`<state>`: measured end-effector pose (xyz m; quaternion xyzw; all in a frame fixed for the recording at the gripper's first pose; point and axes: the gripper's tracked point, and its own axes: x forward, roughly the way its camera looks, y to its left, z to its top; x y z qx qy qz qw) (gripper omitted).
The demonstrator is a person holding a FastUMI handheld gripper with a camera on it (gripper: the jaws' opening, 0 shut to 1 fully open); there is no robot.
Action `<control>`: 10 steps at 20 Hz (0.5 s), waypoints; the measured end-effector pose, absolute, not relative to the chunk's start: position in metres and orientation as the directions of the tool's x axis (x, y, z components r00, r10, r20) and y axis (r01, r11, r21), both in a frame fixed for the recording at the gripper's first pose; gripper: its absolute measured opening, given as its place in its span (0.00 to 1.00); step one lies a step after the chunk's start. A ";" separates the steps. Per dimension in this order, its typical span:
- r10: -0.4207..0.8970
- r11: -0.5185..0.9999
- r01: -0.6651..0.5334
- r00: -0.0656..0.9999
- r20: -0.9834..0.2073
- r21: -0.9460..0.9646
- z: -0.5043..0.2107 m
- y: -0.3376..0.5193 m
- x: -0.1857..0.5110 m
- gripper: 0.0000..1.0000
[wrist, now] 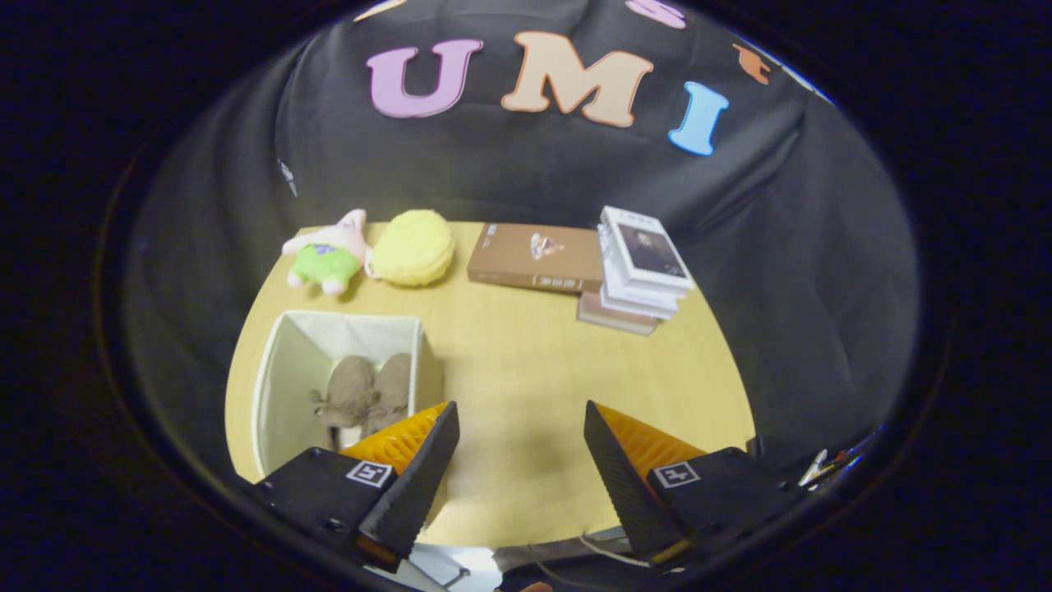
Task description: Open the storage box then place both shoes into the box .Put the left shoe in first, then the right shoe, with the right side of both shoes facing outward in a uniform manner.
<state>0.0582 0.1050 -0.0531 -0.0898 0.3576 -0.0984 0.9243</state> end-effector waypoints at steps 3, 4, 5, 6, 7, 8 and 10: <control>-0.209 0.972 0.120 0.829 -0.518 -0.200 -0.032 0.085 0.080 0.99; -0.190 0.977 0.117 0.860 -0.474 -0.180 -0.024 0.081 0.086 0.99; -0.177 0.979 0.115 0.885 -0.431 -0.167 -0.014 0.076 0.092 0.99; -0.164 0.982 0.111 0.908 -0.385 -0.155 -0.005 0.073 0.094 0.99; -0.150 0.984 0.107 0.930 -0.336 -0.143 0.007 0.070 0.096 0.98; -0.135 0.986 0.101 0.949 -0.284 -0.130 0.019 0.071 0.096 0.98; -0.116 0.989 0.098 0.979 -0.168 -0.115 0.042 0.069 0.097 0.98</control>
